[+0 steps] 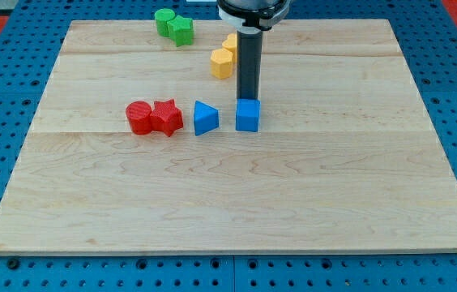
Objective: Point your arm to the yellow heart
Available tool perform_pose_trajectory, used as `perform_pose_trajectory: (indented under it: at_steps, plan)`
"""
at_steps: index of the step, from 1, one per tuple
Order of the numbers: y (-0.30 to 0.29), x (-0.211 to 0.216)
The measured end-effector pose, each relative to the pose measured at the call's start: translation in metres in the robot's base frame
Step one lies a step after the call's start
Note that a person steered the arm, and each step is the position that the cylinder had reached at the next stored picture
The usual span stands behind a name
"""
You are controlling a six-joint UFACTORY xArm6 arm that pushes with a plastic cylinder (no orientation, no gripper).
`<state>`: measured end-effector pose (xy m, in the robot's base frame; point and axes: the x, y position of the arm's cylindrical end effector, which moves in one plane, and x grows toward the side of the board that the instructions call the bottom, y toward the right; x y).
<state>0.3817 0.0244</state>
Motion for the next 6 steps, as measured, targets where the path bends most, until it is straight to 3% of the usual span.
perform_pose_trajectory:
  at_steps: [2,4,6]
  plan:
    - [0.001,0.010]
    - [0.011,-0.057]
    - [0.015,-0.067]
